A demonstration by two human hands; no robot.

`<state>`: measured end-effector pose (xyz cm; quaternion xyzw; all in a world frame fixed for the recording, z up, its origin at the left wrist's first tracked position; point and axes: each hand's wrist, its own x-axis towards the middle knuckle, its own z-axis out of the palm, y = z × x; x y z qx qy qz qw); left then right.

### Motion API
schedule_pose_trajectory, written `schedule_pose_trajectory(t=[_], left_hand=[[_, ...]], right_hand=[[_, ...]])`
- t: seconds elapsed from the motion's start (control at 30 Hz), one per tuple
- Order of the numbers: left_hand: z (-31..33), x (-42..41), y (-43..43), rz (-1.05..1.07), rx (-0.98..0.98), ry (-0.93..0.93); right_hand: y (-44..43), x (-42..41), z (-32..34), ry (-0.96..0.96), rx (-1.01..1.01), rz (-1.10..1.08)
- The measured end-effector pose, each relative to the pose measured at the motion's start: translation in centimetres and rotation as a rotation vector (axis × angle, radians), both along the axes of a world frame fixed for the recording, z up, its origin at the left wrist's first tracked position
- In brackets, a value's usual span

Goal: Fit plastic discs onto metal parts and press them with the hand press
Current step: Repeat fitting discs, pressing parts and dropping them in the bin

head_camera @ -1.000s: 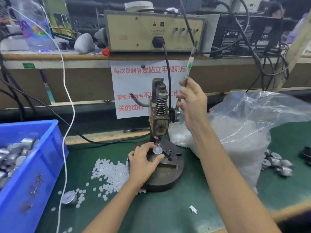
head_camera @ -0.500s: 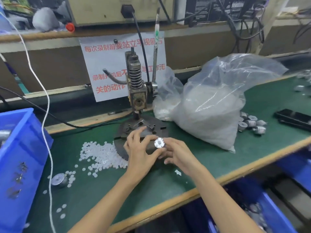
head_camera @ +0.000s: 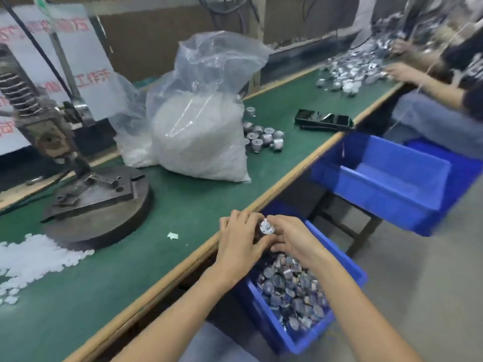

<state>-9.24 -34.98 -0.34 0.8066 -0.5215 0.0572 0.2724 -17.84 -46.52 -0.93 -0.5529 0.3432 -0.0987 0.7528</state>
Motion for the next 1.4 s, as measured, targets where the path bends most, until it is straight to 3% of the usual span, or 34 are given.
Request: schedule_pose_trajectory(t=[0.17,0.33,0.53,0.67,0.77,0.93,1.07,1.27,1.4], left_hand=[[-3.2,-1.5,-2.4,-0.124,0.292,-0.149],[-4.5,-1.3,-3.3,-0.160,0.347,-0.169],[-4.5,-0.7,-2.9,-0.195,0.365,-0.198],[-1.9,-0.3,-2.8,-0.327,0.258,-0.254],[1.0,0.7,-2.1,-0.313,0.138,-0.288],[3.6,3.9,2.5,-0.123,0.090,-0.263],[5.5,7.4,8.6,0.058,0.094,-0.302],[9.1,12.6,18.0,0.510,0.328,-0.269],[12.0,15.2,23.9,0.800,0.603,-0.263]], right_hand=[[-3.3,-4.4,-6.4,0.251,0.089,-0.375],[-4.7,-6.6,-12.6,0.424,0.084,-0.443],[-4.4,-5.8,-13.4,0.435,-0.030,-0.461],[-4.7,-4.0,-9.5,0.316,-0.171,-0.495],[-4.3,-1.7,-4.8,0.174,-0.314,-0.482],[-0.6,3.9,1.7,-0.057,-0.472,-0.309],[4.8,9.3,4.7,-0.145,-0.535,-0.032],[15.1,17.2,8.2,-0.279,-0.621,0.342],[23.1,22.6,10.9,-0.388,-0.737,0.570]])
